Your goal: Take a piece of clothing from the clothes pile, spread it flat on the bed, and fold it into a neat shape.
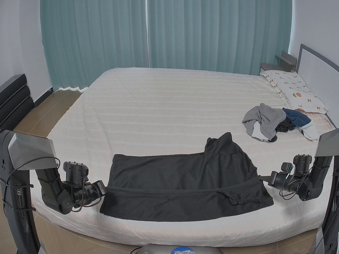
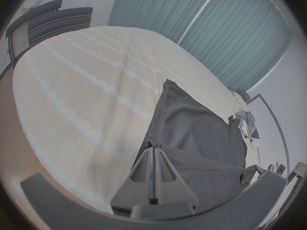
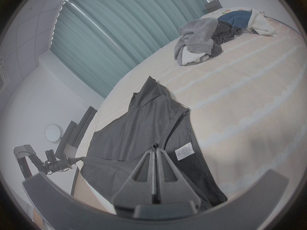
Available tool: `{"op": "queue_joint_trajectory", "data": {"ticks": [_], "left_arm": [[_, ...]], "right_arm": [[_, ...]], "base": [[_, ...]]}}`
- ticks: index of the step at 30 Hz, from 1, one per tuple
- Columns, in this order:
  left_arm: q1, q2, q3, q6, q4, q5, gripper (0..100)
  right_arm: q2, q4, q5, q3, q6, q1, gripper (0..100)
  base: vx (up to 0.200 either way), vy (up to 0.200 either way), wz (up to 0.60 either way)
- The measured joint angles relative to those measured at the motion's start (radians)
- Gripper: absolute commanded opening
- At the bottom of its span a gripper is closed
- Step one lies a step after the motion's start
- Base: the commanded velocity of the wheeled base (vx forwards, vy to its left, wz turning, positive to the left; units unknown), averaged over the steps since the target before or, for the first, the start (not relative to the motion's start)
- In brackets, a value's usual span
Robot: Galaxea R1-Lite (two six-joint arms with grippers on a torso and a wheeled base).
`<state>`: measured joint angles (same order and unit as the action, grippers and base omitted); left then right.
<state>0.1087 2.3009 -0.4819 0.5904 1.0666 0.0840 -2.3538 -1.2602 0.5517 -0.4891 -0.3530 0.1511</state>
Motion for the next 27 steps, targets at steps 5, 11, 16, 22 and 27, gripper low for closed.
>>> {"op": "queue_joint_trajectory", "data": {"ticks": [5,11,16,22,27], "left_arm": [[0.0,0.011,-0.016,0.007,-0.001,0.0,0],[0.001,0.023,-0.027,0.011,-0.001,0.0,100],[0.003,0.033,-0.033,0.013,-0.001,0.0,100],[0.003,0.036,-0.031,0.013,-0.001,-0.001,100],[-0.002,0.033,-0.026,0.013,0.002,0.0,100]], "right_arm": [[-0.021,0.0,-0.013,-0.014,0.0,-0.003,0],[-0.041,0.0,-0.02,-0.022,0.0,-0.013,100],[-0.053,-0.005,-0.02,-0.024,0.0,-0.018,100],[-0.058,-0.006,-0.017,-0.022,-0.025,-0.018,100],[-0.056,-0.008,-0.016,-0.03,-0.117,-0.017,100]], "base": [[0.0,0.0,0.0],[0.0,0.0,0.0],[0.0,0.0,0.0],[0.0,0.0,0.0],[0.0,0.0,0.0]]}}
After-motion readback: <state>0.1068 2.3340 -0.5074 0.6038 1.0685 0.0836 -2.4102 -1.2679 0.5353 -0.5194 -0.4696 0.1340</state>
